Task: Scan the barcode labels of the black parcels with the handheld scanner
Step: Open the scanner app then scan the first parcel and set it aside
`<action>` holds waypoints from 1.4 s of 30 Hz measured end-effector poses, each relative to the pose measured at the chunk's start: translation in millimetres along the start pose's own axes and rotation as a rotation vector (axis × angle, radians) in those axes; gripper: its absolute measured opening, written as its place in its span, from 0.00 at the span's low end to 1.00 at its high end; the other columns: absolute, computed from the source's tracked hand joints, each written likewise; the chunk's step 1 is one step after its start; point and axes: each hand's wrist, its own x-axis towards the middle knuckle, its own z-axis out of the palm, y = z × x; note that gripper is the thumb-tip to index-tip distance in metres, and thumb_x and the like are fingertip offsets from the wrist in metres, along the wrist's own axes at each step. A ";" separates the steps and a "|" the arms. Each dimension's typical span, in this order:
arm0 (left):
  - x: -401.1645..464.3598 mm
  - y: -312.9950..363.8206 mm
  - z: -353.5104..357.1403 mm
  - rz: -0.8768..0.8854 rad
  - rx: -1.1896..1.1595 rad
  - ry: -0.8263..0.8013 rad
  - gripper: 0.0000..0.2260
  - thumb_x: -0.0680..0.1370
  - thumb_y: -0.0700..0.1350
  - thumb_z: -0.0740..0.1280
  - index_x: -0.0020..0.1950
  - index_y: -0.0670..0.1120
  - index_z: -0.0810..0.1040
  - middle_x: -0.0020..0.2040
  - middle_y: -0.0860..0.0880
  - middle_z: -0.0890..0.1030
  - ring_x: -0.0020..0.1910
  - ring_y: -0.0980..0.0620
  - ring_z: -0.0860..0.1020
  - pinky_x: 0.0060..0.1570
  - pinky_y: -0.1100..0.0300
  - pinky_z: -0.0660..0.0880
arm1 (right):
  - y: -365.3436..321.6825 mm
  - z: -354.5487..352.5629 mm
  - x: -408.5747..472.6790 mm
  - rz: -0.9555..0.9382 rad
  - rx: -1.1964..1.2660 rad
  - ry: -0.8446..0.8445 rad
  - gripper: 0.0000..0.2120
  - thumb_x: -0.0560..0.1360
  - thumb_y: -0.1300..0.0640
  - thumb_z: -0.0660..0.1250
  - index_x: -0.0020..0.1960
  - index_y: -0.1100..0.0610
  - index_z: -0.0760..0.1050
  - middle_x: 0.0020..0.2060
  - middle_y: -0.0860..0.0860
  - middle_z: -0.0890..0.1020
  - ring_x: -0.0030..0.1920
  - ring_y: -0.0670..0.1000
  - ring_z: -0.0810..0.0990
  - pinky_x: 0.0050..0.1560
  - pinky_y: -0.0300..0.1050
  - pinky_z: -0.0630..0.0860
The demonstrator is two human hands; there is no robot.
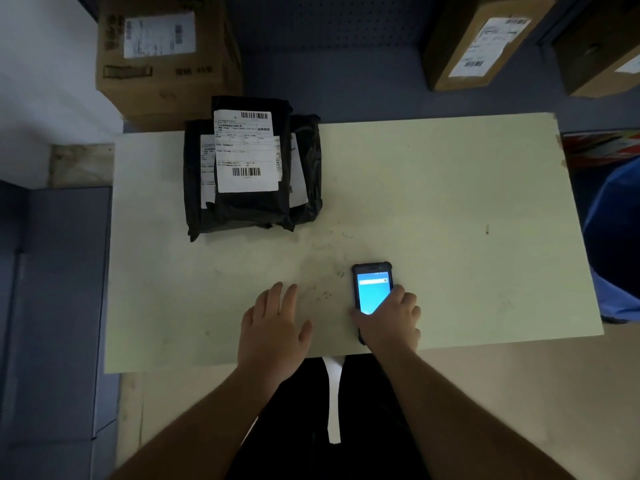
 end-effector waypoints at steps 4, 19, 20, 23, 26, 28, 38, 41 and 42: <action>-5.7 -4.1 7.6 -0.013 -0.003 -0.005 0.33 0.83 0.63 0.53 0.85 0.53 0.50 0.86 0.49 0.54 0.84 0.47 0.54 0.79 0.48 0.58 | -3.1 3.3 -1.3 0.020 0.023 0.015 0.44 0.73 0.43 0.80 0.79 0.55 0.60 0.73 0.54 0.69 0.72 0.57 0.71 0.66 0.61 0.78; -9.2 -2.6 2.9 -0.001 -0.026 0.007 0.32 0.83 0.62 0.54 0.85 0.54 0.50 0.85 0.49 0.53 0.84 0.47 0.53 0.79 0.47 0.58 | -0.8 -15.9 -3.7 -0.007 -0.061 -0.027 0.43 0.73 0.39 0.78 0.78 0.53 0.61 0.71 0.54 0.76 0.70 0.57 0.75 0.68 0.60 0.76; -10.0 -2.5 1.4 -0.001 -0.028 0.012 0.32 0.83 0.62 0.54 0.85 0.54 0.50 0.85 0.49 0.53 0.84 0.47 0.53 0.79 0.47 0.58 | -1.0 -18.7 -4.8 -0.013 -0.067 -0.023 0.43 0.73 0.39 0.78 0.78 0.53 0.61 0.71 0.54 0.76 0.70 0.57 0.75 0.68 0.59 0.76; -10.8 -2.7 -5.1 -0.010 -0.042 0.030 0.32 0.84 0.62 0.54 0.85 0.53 0.51 0.85 0.49 0.53 0.84 0.47 0.54 0.79 0.47 0.58 | -1.6 -26.5 -6.7 -0.031 -0.060 -0.019 0.43 0.73 0.39 0.78 0.78 0.54 0.62 0.71 0.53 0.75 0.70 0.57 0.75 0.68 0.58 0.77; -9.6 -5.4 -15.2 -0.032 -0.069 0.056 0.32 0.83 0.62 0.55 0.85 0.53 0.52 0.85 0.49 0.54 0.84 0.47 0.55 0.78 0.47 0.60 | -1.9 -35.1 -9.2 -0.051 0.025 -0.043 0.44 0.70 0.42 0.80 0.78 0.54 0.63 0.68 0.52 0.75 0.66 0.57 0.78 0.64 0.60 0.82; -7.9 -8.2 -22.5 -0.055 -0.098 0.081 0.31 0.83 0.61 0.56 0.85 0.54 0.54 0.85 0.50 0.55 0.83 0.47 0.56 0.77 0.48 0.61 | -1.4 -41.5 -10.6 -0.059 0.063 -0.070 0.41 0.69 0.45 0.79 0.76 0.54 0.65 0.61 0.51 0.74 0.55 0.55 0.82 0.56 0.59 0.86; 11.9 -31.9 -66.2 -0.195 -0.265 0.266 0.29 0.82 0.58 0.62 0.81 0.49 0.63 0.80 0.47 0.65 0.78 0.44 0.65 0.72 0.46 0.70 | -16.7 -67.1 -22.1 -0.088 0.050 -0.125 0.27 0.70 0.49 0.76 0.62 0.57 0.68 0.50 0.50 0.73 0.36 0.50 0.83 0.47 0.57 0.87; 21.6 -32.9 -79.9 -0.269 -0.500 0.382 0.27 0.82 0.54 0.66 0.77 0.44 0.68 0.76 0.44 0.69 0.74 0.41 0.69 0.67 0.44 0.73 | -24.8 -71.5 -23.7 -0.122 0.080 -0.129 0.27 0.70 0.50 0.76 0.62 0.56 0.68 0.50 0.49 0.73 0.35 0.49 0.83 0.47 0.57 0.87; 25.5 -31.9 -85.8 -0.307 -0.595 0.420 0.27 0.82 0.54 0.67 0.76 0.42 0.69 0.74 0.43 0.70 0.73 0.41 0.70 0.66 0.44 0.73 | -26.7 -72.6 -23.8 -0.134 0.086 -0.129 0.27 0.70 0.51 0.76 0.63 0.56 0.69 0.50 0.49 0.73 0.35 0.49 0.83 0.46 0.57 0.87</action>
